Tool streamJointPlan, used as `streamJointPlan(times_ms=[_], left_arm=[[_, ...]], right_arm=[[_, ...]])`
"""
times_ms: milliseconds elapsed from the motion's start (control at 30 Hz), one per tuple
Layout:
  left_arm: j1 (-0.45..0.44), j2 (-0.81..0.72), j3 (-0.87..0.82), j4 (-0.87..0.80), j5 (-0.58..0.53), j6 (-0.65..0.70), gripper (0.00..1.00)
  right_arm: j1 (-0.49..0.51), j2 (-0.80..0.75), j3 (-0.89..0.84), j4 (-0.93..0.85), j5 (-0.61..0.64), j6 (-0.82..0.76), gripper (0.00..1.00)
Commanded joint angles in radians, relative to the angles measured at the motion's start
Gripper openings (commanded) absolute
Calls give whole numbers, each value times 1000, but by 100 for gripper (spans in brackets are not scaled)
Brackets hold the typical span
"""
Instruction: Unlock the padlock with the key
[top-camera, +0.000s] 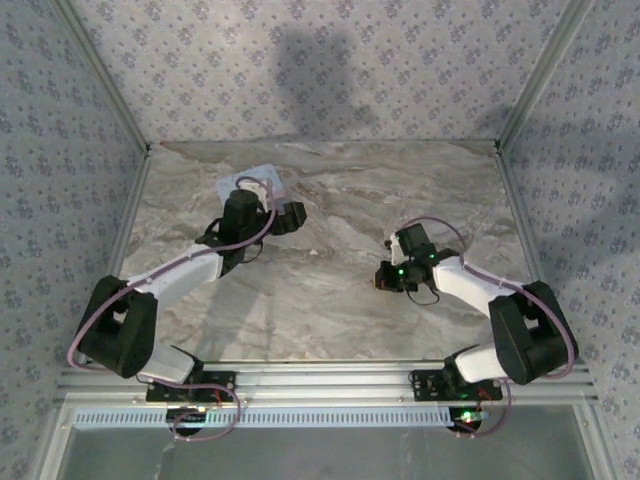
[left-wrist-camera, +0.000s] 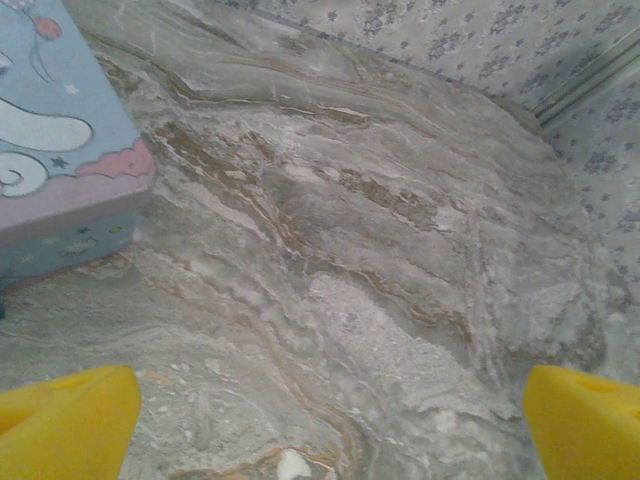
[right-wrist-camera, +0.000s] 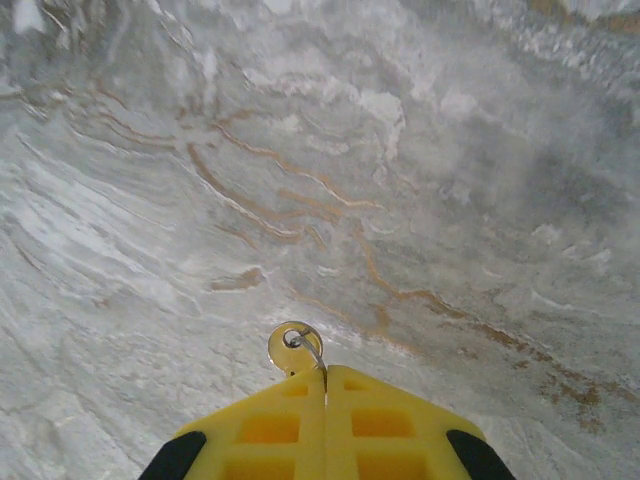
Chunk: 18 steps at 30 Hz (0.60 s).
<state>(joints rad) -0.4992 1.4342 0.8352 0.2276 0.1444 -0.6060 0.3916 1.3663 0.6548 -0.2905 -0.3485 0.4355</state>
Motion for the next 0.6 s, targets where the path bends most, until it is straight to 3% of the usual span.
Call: streamJointPlan(times_ms=[0, 267, 467, 567], left_arm=[[5, -7, 26, 27, 144, -95, 96], [-17, 121, 80, 195, 384, -270, 84], [-46, 160, 104, 224, 411, -264, 81], [-48, 154, 101, 232, 412, -256, 80]], right_arm=[[25, -73, 22, -8, 55, -31, 0], [196, -229, 44, 54, 480, -295, 0], [338, -281, 24, 210, 715, -677, 0], [353, -300, 19, 258, 735, -806, 0]])
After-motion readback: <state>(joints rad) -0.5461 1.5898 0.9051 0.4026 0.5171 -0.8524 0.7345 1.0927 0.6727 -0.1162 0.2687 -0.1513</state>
